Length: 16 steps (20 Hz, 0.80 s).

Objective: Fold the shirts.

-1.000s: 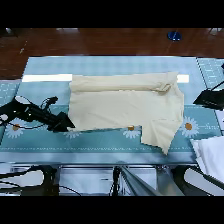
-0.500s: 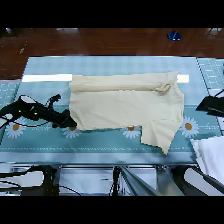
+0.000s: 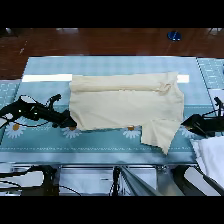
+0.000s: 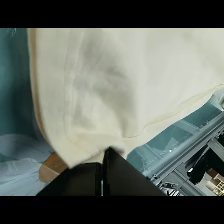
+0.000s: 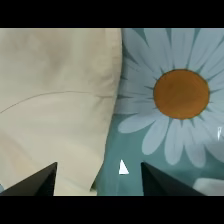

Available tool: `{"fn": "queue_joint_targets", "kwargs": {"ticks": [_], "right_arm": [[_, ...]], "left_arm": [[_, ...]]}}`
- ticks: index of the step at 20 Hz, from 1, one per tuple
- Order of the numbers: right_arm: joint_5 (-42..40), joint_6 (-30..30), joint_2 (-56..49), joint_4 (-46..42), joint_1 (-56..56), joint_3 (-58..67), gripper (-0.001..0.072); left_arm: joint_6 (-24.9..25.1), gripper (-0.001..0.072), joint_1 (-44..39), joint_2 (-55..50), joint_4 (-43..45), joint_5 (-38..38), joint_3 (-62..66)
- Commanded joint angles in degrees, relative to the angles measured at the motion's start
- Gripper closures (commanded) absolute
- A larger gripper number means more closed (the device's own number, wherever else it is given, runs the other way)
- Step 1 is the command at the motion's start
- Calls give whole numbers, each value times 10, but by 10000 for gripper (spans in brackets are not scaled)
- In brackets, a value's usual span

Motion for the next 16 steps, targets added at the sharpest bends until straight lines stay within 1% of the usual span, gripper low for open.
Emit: {"fn": "queue_joint_targets", "kwargs": {"ticks": [1, 2, 6, 7, 8, 9, 10, 11, 12, 13, 16], "right_arm": [[-93, -19, 2, 50, -4, -59, 139], [-101, -19, 2, 60, -4, -63, 169], [-123, -13, -21, 68, 42, -66, 170], [-130, -3, -38, 71, 66, -66, 192], [-143, 5, -58, 73, 91, -66, 321], [-160, 10, -76, 79, 114, -66, 432], [-179, 10, -90, 96, 132, -66, 600], [-192, 8, -94, 120, 142, -66, 684], [-194, -5, -92, 149, 147, -64, 685], [-179, -26, -83, 171, 148, -56, 685], [-118, -47, -14, 171, 148, 1, 686]], "left_arm": [[4, 664, 0, 0, 1, 9, 0], [8, 665, 0, 0, 1, 9, 0], [10, 665, 0, 0, 1, 10, 9], [9, 665, 0, 0, 1, 10, 12], [9, 665, 0, 0, 1, 9, 14], [9, 664, 0, 0, 1, 9, 16], [9, 665, 0, 0, 1, 9, 19], [10, 665, 0, 0, 1, 8, 21], [12, 665, 0, 0, 1, 3, 25], [14, 665, 0, 2, 1, -5, 31], [29, 667, 0, 37, -18, -52, 72]]}}
